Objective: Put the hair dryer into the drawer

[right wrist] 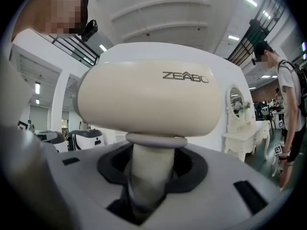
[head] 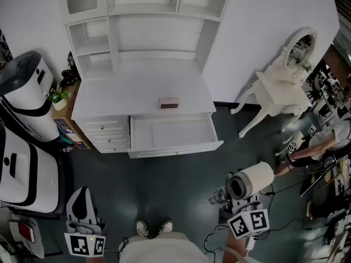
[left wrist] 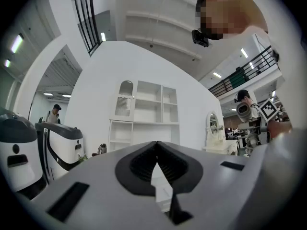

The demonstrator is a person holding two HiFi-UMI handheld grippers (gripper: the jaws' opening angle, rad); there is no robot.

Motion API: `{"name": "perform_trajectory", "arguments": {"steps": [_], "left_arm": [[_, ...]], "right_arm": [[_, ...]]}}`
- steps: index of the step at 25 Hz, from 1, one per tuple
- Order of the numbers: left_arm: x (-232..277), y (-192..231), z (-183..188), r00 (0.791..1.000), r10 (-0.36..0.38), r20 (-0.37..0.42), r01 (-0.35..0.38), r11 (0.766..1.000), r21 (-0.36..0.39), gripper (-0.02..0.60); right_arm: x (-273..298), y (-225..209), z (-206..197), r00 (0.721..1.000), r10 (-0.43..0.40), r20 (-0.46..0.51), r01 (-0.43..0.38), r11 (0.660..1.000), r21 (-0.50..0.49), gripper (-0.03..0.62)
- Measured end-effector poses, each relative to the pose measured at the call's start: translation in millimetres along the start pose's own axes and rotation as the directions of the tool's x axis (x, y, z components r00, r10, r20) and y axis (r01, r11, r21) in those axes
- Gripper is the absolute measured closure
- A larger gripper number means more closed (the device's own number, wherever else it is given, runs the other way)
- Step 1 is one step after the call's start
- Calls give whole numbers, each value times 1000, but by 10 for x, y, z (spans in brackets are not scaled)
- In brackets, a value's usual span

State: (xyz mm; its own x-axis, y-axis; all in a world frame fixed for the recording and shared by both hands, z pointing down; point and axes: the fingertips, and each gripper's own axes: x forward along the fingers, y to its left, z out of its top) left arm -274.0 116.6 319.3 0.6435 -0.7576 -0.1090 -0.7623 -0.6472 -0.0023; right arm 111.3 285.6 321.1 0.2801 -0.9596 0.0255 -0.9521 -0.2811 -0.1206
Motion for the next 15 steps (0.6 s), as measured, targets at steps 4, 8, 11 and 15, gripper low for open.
{"name": "perform_trajectory", "arguments": {"steps": [4,8,11,15], "left_arm": [[-264,-66,89,1000,2,22,-1,1000,-28,566],[-429,-131,202,999,-12,49,13,1000,-26,566],[-520,-186,219,999,-20,50,21,999,-25,566],[-566,-256,208,999,-29,39,30,999,-26,566]], "right_arm": [[-209,87,6,1000,7,12,-8,1000,23,424],[-392,201,60,999,19,36,-20,999,31,424],[-501,206,116,998,18,57,-20,999,32,424],[-584,212,151,997,30,69,-32,999,24,424]]}}
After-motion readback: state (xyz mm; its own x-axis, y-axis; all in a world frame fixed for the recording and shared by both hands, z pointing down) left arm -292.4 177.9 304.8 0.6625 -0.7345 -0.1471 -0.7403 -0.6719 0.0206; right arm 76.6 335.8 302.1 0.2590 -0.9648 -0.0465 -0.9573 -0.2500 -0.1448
